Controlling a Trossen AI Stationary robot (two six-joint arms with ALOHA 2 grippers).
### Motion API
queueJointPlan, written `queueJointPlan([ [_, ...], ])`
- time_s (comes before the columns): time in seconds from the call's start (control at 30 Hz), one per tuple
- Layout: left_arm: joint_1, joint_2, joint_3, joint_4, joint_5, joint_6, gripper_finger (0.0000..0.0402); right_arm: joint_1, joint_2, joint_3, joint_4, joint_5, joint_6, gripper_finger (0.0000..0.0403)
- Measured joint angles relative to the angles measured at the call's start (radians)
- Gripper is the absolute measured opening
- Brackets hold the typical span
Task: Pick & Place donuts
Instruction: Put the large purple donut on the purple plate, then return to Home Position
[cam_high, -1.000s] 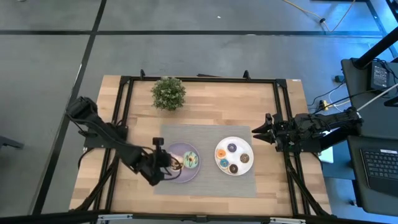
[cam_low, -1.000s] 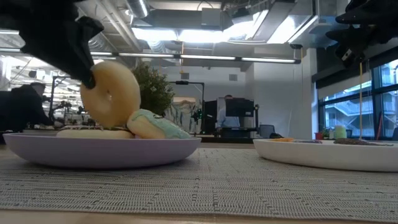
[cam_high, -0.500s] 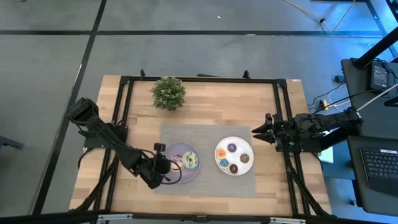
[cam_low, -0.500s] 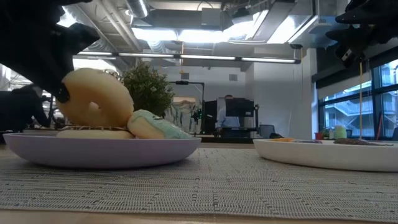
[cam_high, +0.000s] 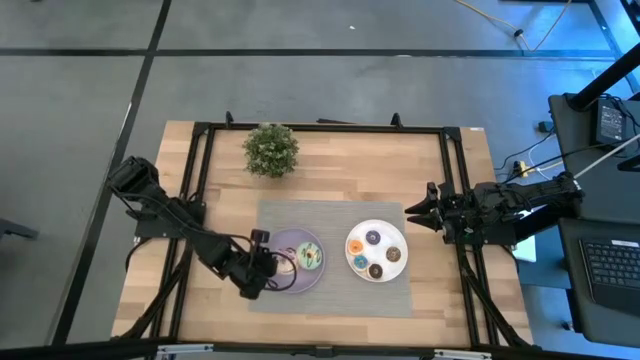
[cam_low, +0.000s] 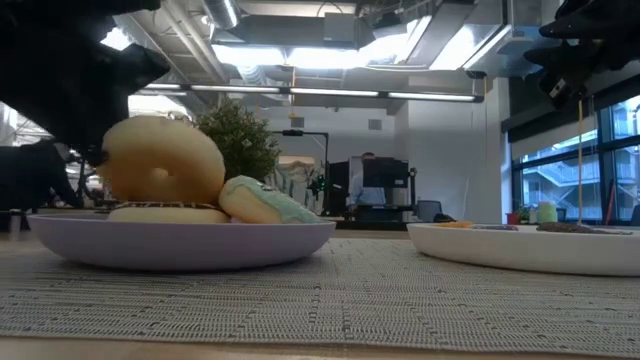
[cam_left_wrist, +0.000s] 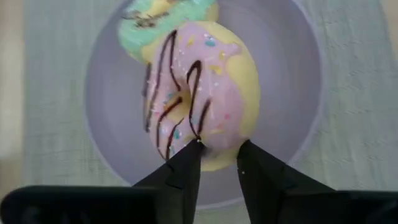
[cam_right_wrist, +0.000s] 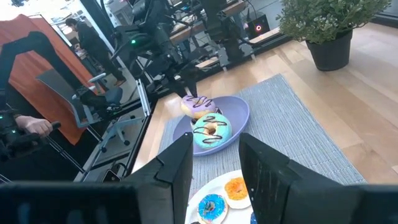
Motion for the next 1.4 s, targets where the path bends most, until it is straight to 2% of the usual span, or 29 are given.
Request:
queueJointPlan([
  [0.37,0.007,0.000,0.000,0.000,0.175,0.010,0.0143,0.000,0.000,0.000,-0.003,0.000,-0.003,0.0132],
  [0.53,0.018,0.000,0.000,0.001,0.200,-0.027,0.0148,0.000,0.000,0.000,-0.009,0.000,-0.003,0.0132],
  [0.73,0.025,0.000,0.001,0.005,0.308,-0.027,0.0145,0.000,0.000,0.000,-0.009,-0.007,-0.002,0.0132],
  [0.87,0.025,-0.001,0.001,0.005,0.328,-0.034,0.0144,0.000,0.000,0.000,-0.009,-0.008,-0.003,0.0132],
  [1.07,0.027,-0.029,0.014,-0.011,0.318,-0.056,0.0144,0.000,0.000,0.000,-0.009,-0.009,-0.003,0.0132],
  [1.17,0.036,-0.076,0.041,-0.039,0.281,-0.072,0.0143,0.000,0.000,0.000,-0.008,-0.009,-0.002,0.0132],
  [1.27,0.052,-0.157,0.049,-0.043,0.171,-0.124,0.0144,0.000,0.000,0.000,-0.007,-0.010,0.006,0.0132],
  [1.4,0.077,-0.285,0.041,-0.022,-0.050,-0.216,0.0143,0.000,0.000,0.000,-0.007,-0.011,0.023,0.0132],
])
